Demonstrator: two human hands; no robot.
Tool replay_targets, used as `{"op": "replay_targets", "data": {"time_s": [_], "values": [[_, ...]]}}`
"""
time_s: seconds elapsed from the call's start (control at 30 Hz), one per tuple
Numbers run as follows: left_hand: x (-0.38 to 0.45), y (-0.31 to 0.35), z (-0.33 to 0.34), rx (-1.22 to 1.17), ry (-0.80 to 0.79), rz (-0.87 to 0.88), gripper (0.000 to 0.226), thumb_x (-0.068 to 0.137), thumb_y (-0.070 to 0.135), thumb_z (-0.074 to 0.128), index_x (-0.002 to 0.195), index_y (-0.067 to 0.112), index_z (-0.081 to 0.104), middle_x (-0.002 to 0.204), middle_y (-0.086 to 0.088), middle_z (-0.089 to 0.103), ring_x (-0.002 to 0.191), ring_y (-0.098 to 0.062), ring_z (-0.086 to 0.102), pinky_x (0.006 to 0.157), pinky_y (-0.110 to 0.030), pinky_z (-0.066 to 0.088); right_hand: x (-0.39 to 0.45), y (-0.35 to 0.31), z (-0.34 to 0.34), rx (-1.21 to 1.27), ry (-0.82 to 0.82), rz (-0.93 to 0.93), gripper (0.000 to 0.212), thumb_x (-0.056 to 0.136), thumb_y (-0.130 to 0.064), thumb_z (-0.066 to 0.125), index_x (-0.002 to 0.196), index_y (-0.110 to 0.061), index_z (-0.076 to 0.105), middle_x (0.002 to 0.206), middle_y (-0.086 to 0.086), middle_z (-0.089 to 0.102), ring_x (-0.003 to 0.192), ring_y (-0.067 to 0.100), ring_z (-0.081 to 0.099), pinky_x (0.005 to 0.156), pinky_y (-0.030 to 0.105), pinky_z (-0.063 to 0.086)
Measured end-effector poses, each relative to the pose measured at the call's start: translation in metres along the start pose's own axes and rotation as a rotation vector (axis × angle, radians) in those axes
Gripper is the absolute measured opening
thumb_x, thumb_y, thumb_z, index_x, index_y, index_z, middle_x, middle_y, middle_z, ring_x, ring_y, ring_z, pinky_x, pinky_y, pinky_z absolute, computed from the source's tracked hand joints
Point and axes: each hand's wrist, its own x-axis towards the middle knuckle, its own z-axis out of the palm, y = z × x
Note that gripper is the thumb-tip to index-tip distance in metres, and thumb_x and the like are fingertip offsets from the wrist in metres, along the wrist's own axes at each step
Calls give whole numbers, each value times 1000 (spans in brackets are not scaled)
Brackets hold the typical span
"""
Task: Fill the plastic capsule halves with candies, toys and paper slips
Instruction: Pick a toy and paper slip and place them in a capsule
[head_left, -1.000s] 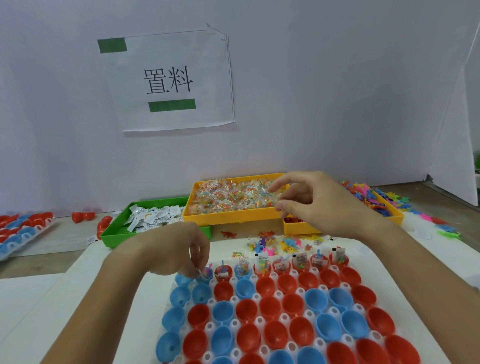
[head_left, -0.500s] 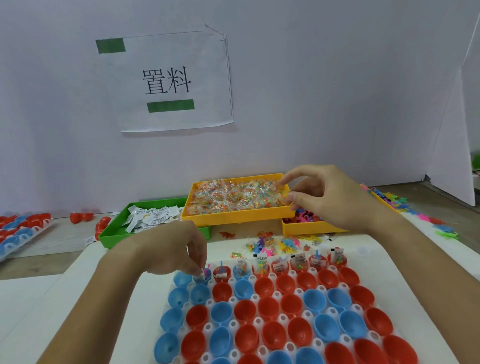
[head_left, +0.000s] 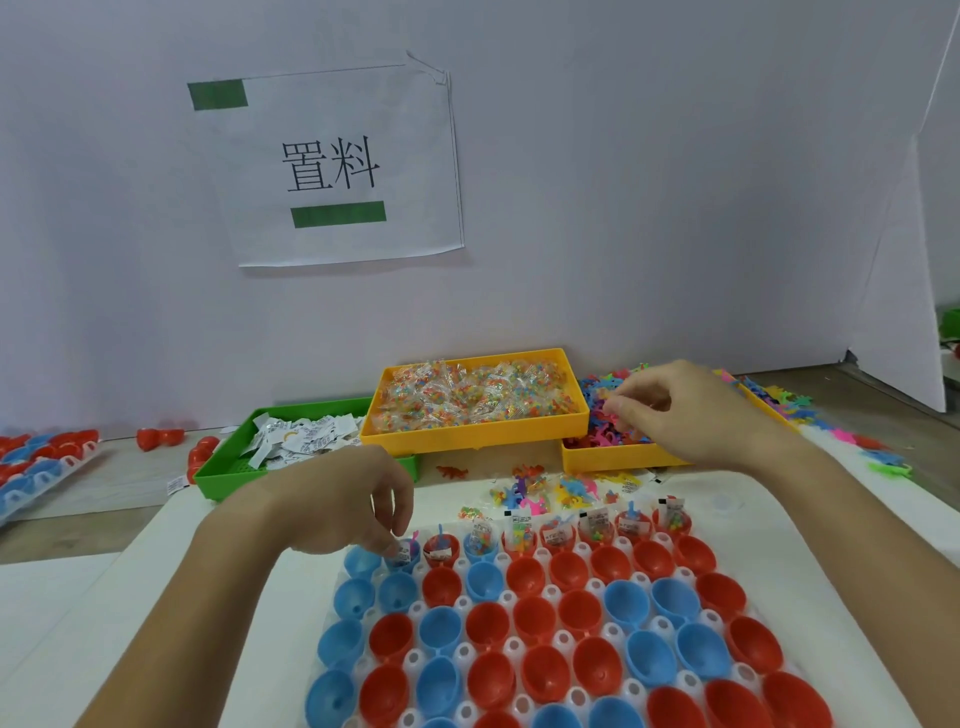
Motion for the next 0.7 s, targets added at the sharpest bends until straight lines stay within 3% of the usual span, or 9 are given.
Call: {"op": "replay_targets", "data": {"time_s": [0.13,0.23,0.33,0.47,0.6,0.67,0.7], "values": [[2,0,2,23,-15,-5,20,82,26,79,70,32,64,65,26,63,61,9,57,65,-15,49,-1,-7,19,-28,-189,37,45,105,-43,41,84,-23,75,83,-9,74,76,0,66,75,27,50],[1,0,2,30,-10,-5,20,81,28,80,72,32,63,68,22,62,66,3,58,65,-15,49,-2,-13,31,-80,-293,55,56,102,-55,32,90,-23,76,95,4,76,87,12,70,87,35,53],[-2,0,-1,17,-13,-22,21,79,32,82,78,34,61,81,17,64,75,-3,61,73,-23,54,-5,-19,40,-93,-370,89,69,95,-67,23,95,-25,77,95,9,75,89,19,70,88,34,52],[-9,-3,-7,-46,-13,-35,21,80,34,80,86,39,61,89,18,66,81,-2,64,71,-19,53,-8,-22,48,-121,-429,130,74,97,-66,19,96,-22,78,114,2,71,107,16,65,98,35,47],[-10,-6,-9,-52,157,-17,9,88,38,70,89,40,61,95,16,63,84,-4,63,79,-26,57,-4,-18,50,-117,-396,129,68,101,-60,28,80,-15,73,91,2,74,87,16,68,94,39,52],[-9,-6,-10,-71,233,10,7,90,38,67,88,39,61,95,15,63,84,-5,63,79,-30,57,-2,-15,49,-118,-355,100,64,102,-55,37,62,-10,60,67,0,68,61,16,63,76,37,54],[-9,-6,-10,-76,264,25,6,91,37,66,88,38,61,95,15,62,84,-5,62,79,-31,57,-3,-15,48,-127,-335,88,62,102,-52,43,56,-11,53,50,-4,55,46,14,50,63,33,50]]}}
